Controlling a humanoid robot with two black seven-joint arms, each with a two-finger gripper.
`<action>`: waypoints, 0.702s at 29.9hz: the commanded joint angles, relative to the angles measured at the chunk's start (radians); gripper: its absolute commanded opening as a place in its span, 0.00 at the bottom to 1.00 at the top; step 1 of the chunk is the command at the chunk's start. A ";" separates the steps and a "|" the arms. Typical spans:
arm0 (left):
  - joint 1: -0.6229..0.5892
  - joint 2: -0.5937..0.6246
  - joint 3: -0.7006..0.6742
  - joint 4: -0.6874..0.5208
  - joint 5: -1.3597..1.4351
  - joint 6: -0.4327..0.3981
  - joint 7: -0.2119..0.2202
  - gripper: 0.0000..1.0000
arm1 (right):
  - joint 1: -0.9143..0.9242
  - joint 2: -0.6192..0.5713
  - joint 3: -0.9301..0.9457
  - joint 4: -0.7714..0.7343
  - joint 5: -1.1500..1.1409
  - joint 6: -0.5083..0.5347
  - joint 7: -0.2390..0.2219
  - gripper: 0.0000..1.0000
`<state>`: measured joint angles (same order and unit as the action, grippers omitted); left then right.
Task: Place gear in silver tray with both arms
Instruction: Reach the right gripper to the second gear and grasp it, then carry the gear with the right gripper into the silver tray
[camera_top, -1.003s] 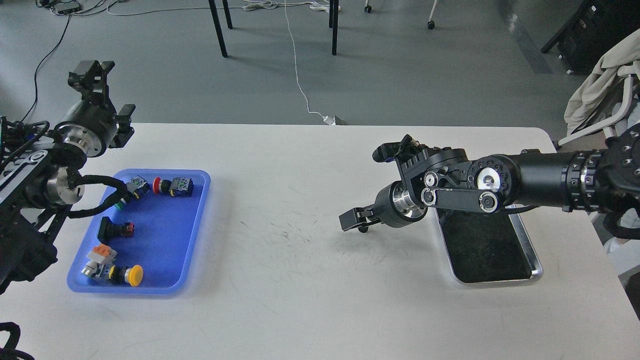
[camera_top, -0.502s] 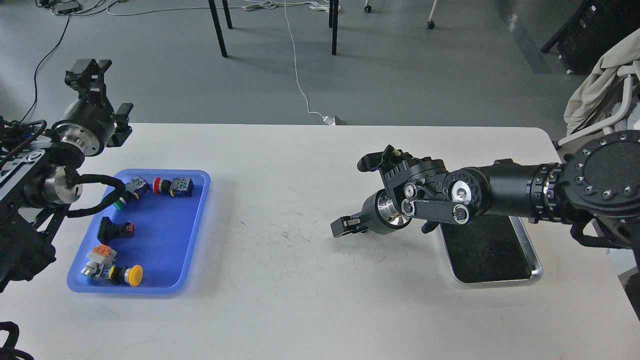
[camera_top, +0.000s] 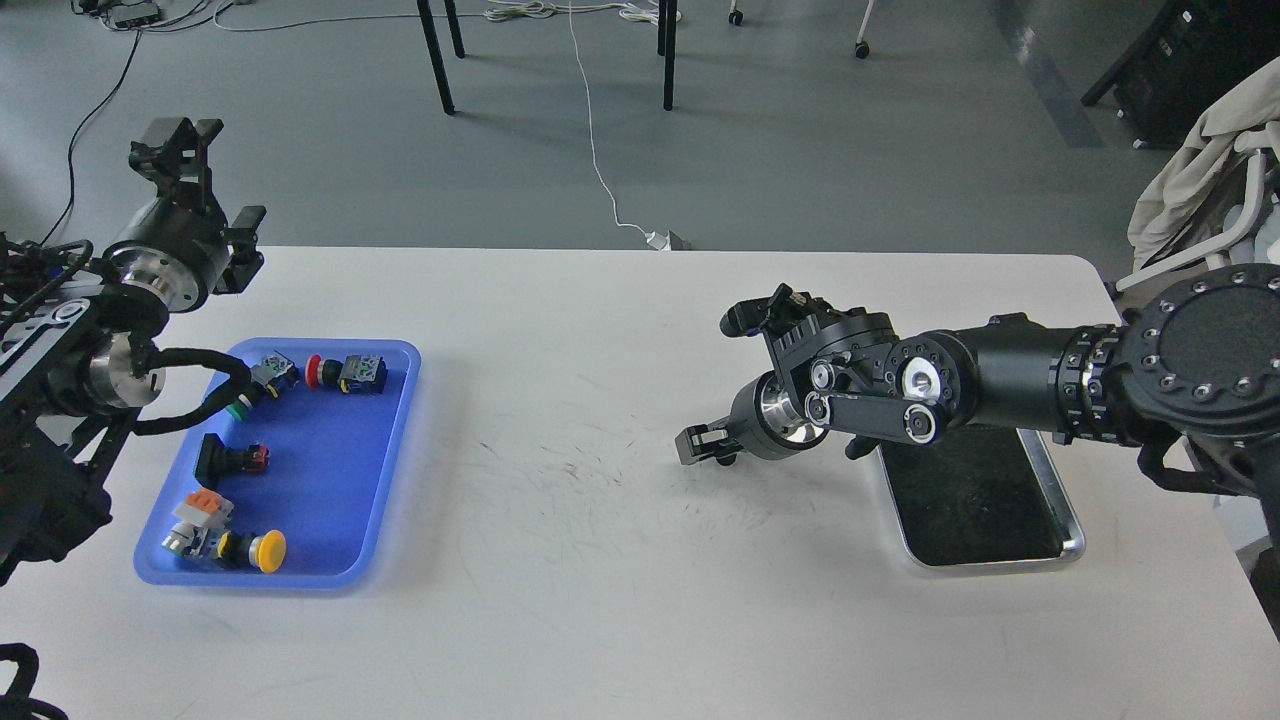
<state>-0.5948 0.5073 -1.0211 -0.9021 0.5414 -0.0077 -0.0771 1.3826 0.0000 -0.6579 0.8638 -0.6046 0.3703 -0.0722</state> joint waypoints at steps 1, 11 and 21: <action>0.000 0.000 0.000 0.000 0.000 0.000 -0.001 0.98 | 0.006 0.000 0.000 0.000 -0.004 0.012 0.000 0.55; 0.000 0.003 0.000 0.000 0.000 0.000 -0.001 0.98 | 0.016 0.000 -0.025 0.001 -0.006 0.036 0.003 0.51; 0.000 0.008 0.000 0.000 0.000 0.000 -0.001 0.98 | 0.021 0.000 -0.028 0.000 -0.007 0.050 0.008 0.29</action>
<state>-0.5950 0.5154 -1.0217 -0.9020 0.5415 -0.0076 -0.0780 1.4010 0.0000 -0.6846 0.8647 -0.6120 0.4189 -0.0654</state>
